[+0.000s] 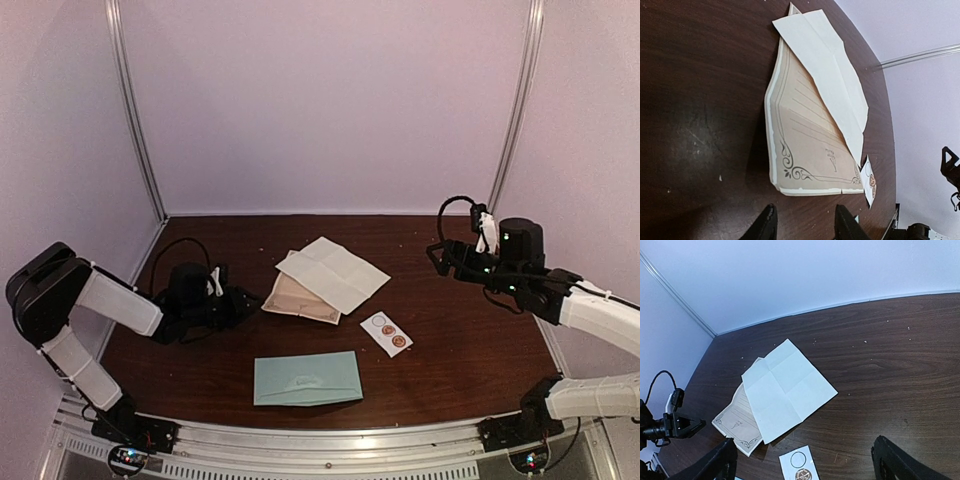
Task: Place the letter into the envelope and seal it
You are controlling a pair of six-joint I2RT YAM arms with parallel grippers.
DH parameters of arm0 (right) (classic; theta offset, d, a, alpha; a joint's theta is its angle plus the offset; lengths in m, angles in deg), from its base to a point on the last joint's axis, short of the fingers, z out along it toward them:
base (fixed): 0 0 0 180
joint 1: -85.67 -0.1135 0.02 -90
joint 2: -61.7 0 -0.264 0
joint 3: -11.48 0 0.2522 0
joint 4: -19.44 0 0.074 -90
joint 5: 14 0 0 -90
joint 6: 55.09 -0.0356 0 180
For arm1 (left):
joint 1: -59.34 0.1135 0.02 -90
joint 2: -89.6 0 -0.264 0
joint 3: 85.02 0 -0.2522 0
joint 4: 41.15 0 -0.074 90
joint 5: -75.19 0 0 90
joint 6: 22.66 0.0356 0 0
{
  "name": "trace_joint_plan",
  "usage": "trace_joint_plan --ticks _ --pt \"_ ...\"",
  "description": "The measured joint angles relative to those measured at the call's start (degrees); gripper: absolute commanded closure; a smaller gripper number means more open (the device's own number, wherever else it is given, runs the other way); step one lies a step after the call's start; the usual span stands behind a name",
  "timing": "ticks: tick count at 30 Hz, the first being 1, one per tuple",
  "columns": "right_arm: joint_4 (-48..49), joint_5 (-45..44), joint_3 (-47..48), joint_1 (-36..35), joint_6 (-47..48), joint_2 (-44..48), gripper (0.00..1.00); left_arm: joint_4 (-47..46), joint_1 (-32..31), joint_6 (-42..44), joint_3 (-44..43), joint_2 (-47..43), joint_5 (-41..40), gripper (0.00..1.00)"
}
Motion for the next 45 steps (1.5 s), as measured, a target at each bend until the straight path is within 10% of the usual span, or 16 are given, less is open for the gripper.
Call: trace_joint_plan --ticks 25,34,45 --pt "-2.23 -3.34 0.94 -0.02 1.79 2.45 0.04 -0.96 -0.02 -0.70 -7.72 13.09 -0.22 0.74" --pt "-2.67 -4.09 1.40 -0.02 2.58 2.45 0.04 -2.86 -0.04 -2.12 -9.94 16.55 0.50 1.00" --pt "-5.14 -5.53 1.40 -0.02 2.64 5.70 0.04 1.92 0.20 -1.03 -7.89 5.64 -3.39 1.00"
